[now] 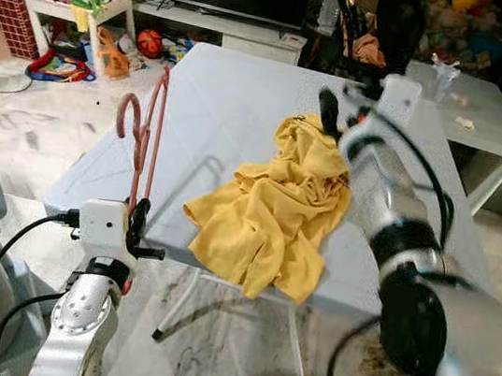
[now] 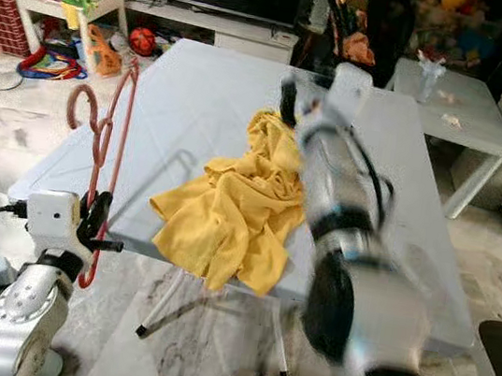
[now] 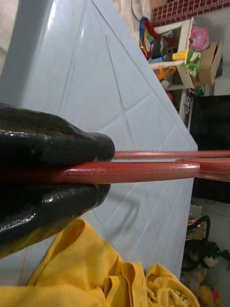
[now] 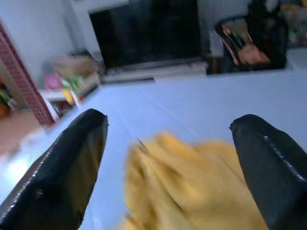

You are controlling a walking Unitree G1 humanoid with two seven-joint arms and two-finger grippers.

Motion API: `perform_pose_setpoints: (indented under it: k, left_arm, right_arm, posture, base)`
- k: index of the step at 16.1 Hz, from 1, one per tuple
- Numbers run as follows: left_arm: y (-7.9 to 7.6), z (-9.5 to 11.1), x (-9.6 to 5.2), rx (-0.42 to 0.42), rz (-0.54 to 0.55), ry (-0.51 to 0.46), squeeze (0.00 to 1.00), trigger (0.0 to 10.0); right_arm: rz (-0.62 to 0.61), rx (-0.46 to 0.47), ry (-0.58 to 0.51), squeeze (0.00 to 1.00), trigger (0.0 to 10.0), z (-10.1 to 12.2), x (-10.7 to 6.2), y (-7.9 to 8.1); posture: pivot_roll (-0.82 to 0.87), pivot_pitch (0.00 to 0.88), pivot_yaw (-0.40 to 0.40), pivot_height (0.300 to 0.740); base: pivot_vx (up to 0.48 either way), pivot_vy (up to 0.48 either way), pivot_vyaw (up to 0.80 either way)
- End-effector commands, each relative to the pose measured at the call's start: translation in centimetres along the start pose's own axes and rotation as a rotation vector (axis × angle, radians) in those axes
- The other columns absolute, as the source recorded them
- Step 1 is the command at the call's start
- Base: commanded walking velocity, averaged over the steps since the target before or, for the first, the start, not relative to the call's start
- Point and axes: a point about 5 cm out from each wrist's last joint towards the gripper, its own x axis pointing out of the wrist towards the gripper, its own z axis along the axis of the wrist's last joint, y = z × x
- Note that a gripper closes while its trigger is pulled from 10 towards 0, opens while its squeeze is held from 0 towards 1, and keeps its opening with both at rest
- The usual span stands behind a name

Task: Hang hanger

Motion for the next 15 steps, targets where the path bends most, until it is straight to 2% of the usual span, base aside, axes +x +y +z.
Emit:
perform_pose_setpoints:
  k: [1,3,4,5,7,9,10,11,12,14,15]
  left_arm:
    - [0.1,-1.1,-0.5,-0.014,-0.004,0.067,0.0,10.0]
    - [-0.6,-0.6,-0.4,-0.024,-0.04,0.052,0.0,10.0]
    - [-1.0,-0.3,-0.3,-0.011,-0.065,0.045,0.0,10.0]
    - [-1.2,-0.2,-0.2,0.003,-0.077,0.041,0.0,10.0]
    - [-1.2,-0.2,0.0,0.021,-0.095,0.044,0.0,10.0]
    - [-1.1,-0.2,0.1,0.027,-0.098,0.049,0.0,10.0]
    - [-1.1,-0.1,0.0,0.028,-0.099,0.051,0.0,10.0]
    - [-1.1,-0.2,0.0,0.03,-0.1,0.054,0.0,10.0]
    - [-1.0,-0.2,-0.2,0.031,-0.099,0.058,0.0,10.0]
    - [-1.0,-0.4,-0.4,0.032,-0.1,0.066,0.0,10.0]
    - [-1.0,-0.5,-0.5,0.032,-0.101,0.067,0.0,10.0]
  right_arm:
    - [0.023,-0.053,-0.019,1.0,10.0,-0.4,-0.6,-1.4]
    - [0.041,-0.08,-0.04,1.0,10.0,-1.8,-2.2,-3.3]
    - [0.048,-0.091,-0.044,1.0,10.0,-2.4,-2.8,-3.8]
    - [0.055,-0.099,-0.043,1.0,10.0,-2.7,-3.1,-3.9]
    - [0.114,-0.18,-0.033,1.0,10.0,-3.5,-3.9,-4.0]
    - [0.269,-0.22,0.099,1.0,10.0,-5.1,-4.4,-3.4]
    - [0.37,-0.272,0.189,0.41,10.0,-6.1,-4.9,-3.2]
    - [0.466,-0.307,0.29,0.0,10.0,-7.0,-5.5,-3.3]
    - [0.527,-0.344,0.376,0.0,10.0,-7.5,-6.0,-3.8]
    - [0.571,-0.408,0.443,0.0,10.0,-7.9,-6.4,-4.2]
    - [0.552,-0.416,0.448,0.0,0.0,-8.0,-6.4,-4.2]
  posture:
    - [0.04,0.0,-0.066,0.74]
    - [0.02,0.0,-0.047,0.74]
    - [0.02,0.0,-0.038,0.74]
    - [0.02,0.0,-0.037,0.74]
    - [0.02,0.0,-0.027,0.74]
    - [0.02,0.0,-0.024,0.74]
    - [0.02,0.0,-0.024,0.74]
    - [0.03,0.0,-0.025,0.74]
    - [0.03,0.0,-0.026,0.74]
    - [0.03,0.0,-0.027,0.74]
    - [0.03,0.0,-0.027,0.74]
  base:
    - [0.0,0.0,0.0]
    - [0.0,0.0,0.0]
    - [0.0,0.0,0.0]
    - [0.0,0.0,0.0]
    - [0.0,0.0,0.0]
    - [0.0,0.0,0.0]
    - [0.0,0.0,0.0]
    - [0.0,0.0,0.0]
    - [0.0,0.0,0.0]
    - [0.0,0.0,0.0]
    - [0.0,0.0,0.0]
